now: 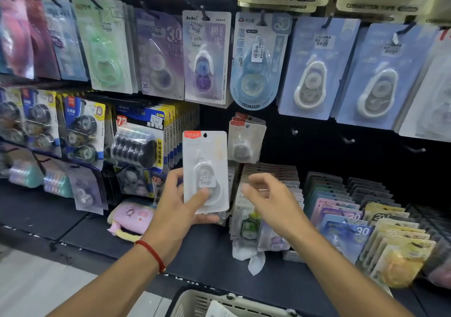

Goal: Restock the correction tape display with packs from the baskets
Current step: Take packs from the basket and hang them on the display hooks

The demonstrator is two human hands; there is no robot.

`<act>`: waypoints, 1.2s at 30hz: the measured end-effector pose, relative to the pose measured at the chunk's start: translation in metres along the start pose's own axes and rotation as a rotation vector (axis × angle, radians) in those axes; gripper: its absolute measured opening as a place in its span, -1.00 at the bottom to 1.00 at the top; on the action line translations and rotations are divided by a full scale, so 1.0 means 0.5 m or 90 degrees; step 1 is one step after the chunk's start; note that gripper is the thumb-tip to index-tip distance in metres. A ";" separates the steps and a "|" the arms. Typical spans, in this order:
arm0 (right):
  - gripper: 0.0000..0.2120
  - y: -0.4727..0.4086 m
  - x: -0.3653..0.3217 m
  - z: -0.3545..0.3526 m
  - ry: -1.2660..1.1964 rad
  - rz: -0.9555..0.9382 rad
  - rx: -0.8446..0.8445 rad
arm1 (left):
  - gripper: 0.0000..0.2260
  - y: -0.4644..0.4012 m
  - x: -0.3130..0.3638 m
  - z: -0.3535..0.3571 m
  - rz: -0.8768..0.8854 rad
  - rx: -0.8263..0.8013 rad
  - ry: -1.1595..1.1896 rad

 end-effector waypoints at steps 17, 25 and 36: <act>-0.85 0.001 -0.042 -0.032 -0.230 -0.076 0.067 | -0.48 0.017 -0.005 0.075 -0.001 -0.127 -0.032; -0.87 0.001 -0.064 -0.040 -0.220 -0.103 0.101 | -0.41 0.009 -0.009 0.072 -0.009 -0.128 -0.032; -0.48 0.016 -0.102 -0.011 0.390 -0.316 0.201 | -0.42 -0.023 0.080 -0.030 0.222 0.094 -0.569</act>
Point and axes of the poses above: each hand's wrist, its own y-axis away from the middle knuckle, its own z-axis out of the palm, x = y × z, the point moved 10 cm from there along -y, towards the middle knuckle, and after that the axes turned 2 degrees about y, right-handed, at the moved point
